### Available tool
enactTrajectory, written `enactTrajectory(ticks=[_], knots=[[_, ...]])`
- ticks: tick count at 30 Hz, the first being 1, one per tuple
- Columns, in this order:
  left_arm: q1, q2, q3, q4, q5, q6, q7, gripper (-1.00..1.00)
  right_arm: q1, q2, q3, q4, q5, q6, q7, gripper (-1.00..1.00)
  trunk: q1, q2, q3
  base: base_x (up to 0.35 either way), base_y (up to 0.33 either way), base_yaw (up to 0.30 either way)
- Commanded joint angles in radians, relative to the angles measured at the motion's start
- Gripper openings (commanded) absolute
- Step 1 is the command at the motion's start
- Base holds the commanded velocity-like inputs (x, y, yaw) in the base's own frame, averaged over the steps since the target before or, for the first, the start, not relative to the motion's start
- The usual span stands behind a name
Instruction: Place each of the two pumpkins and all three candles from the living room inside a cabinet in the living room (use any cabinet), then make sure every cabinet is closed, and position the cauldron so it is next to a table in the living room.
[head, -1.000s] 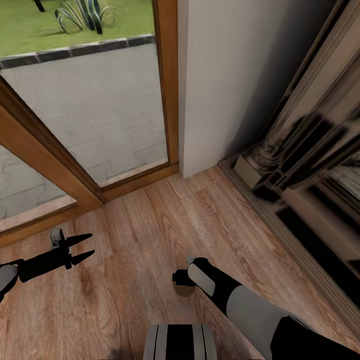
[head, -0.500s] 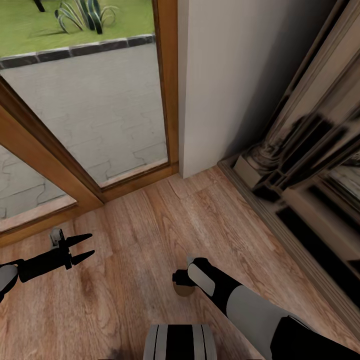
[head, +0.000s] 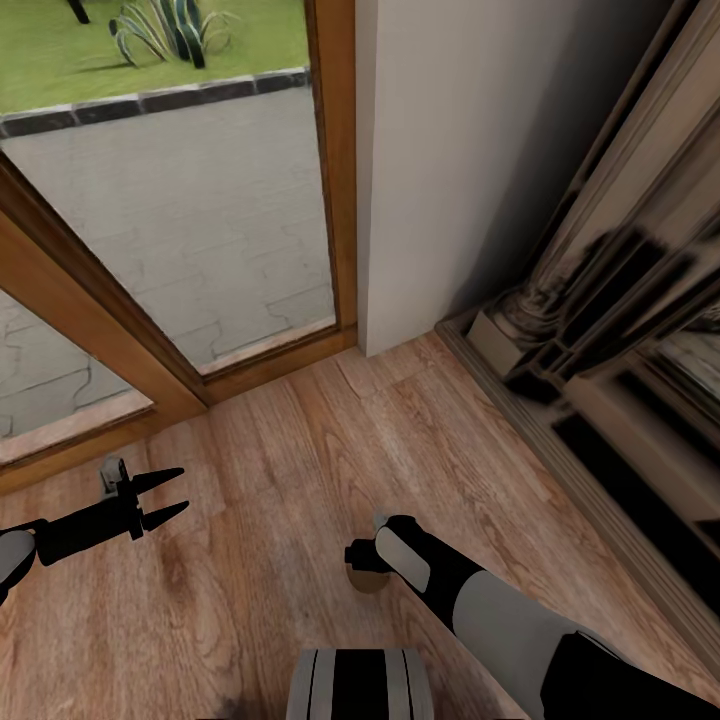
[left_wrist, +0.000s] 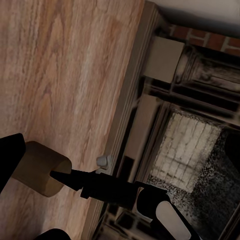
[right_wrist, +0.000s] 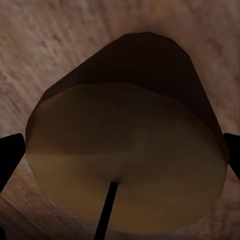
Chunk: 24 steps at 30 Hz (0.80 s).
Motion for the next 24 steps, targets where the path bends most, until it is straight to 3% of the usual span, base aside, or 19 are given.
enactTrajectory(ticks=[1, 13, 22, 24], knots=[[-0.001, 0.001, -0.003, 0.001, 0.002, 0.003, -0.004, 1.0, -0.001, 0.0, 0.004, 0.0, 0.005, 0.004, -0.009, -1.0, 0.0, 0.0, -0.001, 0.0, 0.0, 0.0], [-0.001, 0.0, -0.003, -0.007, 0.002, 0.003, -0.004, 1.0, -0.001, 0.0, 0.004, 0.0, 0.005, 0.004, -0.008, -1.0, 0.0, 0.0, -0.001, 0.0, 0.0, 0.0], [-0.001, 0.0, -0.003, -0.01, 0.0, 0.003, -0.004, 1.0, -0.001, 0.0, 0.004, 0.0, 0.006, 0.004, -0.007, -1.0, -0.004, 0.002, 0.034, 0.0, 0.0, 0.0], [-0.001, 0.0, -0.002, -0.009, -0.015, 0.003, -0.003, 1.0, -0.001, 0.0, 0.004, -0.001, 0.006, 0.004, -0.008, -1.0, -0.005, 0.002, 0.042, 0.0, 0.0, 0.0]])
